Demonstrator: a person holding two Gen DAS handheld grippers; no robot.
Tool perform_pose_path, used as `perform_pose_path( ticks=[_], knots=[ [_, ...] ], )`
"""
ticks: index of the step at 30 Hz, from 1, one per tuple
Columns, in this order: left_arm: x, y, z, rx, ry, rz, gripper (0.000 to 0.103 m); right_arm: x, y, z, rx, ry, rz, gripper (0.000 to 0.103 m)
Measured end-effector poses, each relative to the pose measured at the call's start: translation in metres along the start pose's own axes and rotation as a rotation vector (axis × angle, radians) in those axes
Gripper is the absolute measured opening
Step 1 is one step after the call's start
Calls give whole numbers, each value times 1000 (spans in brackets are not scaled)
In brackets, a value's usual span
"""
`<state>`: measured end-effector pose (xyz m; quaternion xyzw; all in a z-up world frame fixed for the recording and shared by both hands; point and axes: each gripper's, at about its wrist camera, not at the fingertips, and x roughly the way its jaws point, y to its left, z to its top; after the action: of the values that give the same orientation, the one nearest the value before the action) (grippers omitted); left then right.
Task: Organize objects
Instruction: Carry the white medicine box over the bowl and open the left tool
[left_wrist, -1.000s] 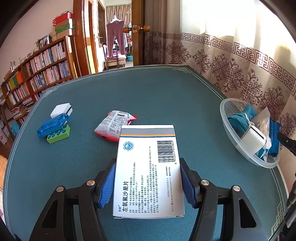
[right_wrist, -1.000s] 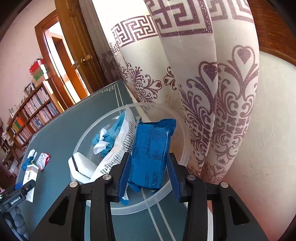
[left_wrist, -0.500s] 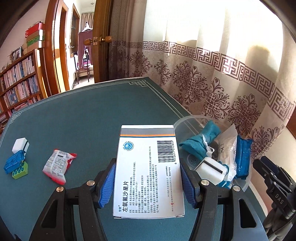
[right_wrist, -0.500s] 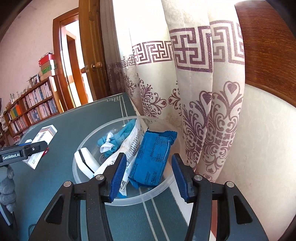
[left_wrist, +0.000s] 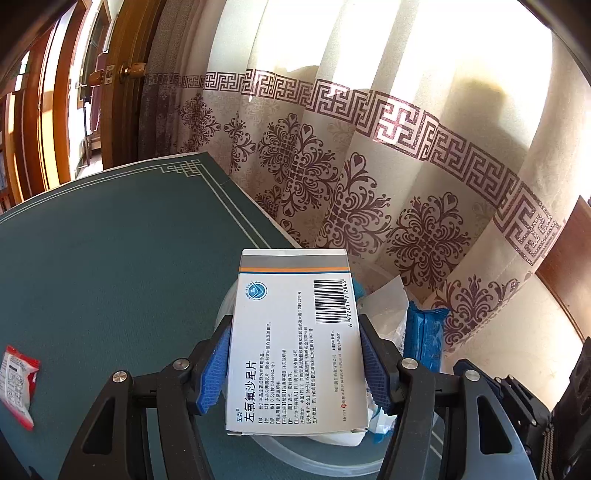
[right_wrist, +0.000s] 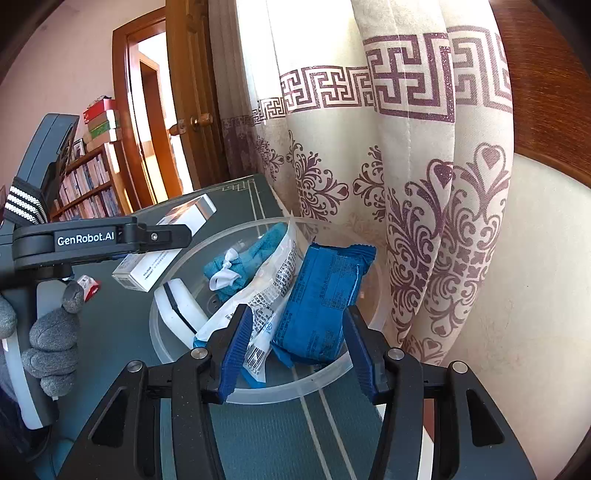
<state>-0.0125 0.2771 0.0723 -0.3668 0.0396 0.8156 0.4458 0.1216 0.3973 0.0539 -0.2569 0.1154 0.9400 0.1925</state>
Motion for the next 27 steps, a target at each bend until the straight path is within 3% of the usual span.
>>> perform_pose_path(
  ticks=[4,6,8,16,22,27],
  knots=[
    [5,-3,-2,25,-33,-6,70,-1,2,0,-12,-10,0,53],
    [4,1,-3,30,-51,17,83,-1,3,0,-15,-8,3,53],
    [0,6,-4,22,-64,27,89,0,3,0,-15,-5,5,53],
    [-6,38,-11,-60,-46,110,90,0,6,1,-20,-6,10,53],
    [14,35,-22,14,8,274,90,-1,10,1,-27,-12,15,53],
    [24,33,-28,38,34,297,90,0,11,1,-28,-12,16,53]
  ],
)
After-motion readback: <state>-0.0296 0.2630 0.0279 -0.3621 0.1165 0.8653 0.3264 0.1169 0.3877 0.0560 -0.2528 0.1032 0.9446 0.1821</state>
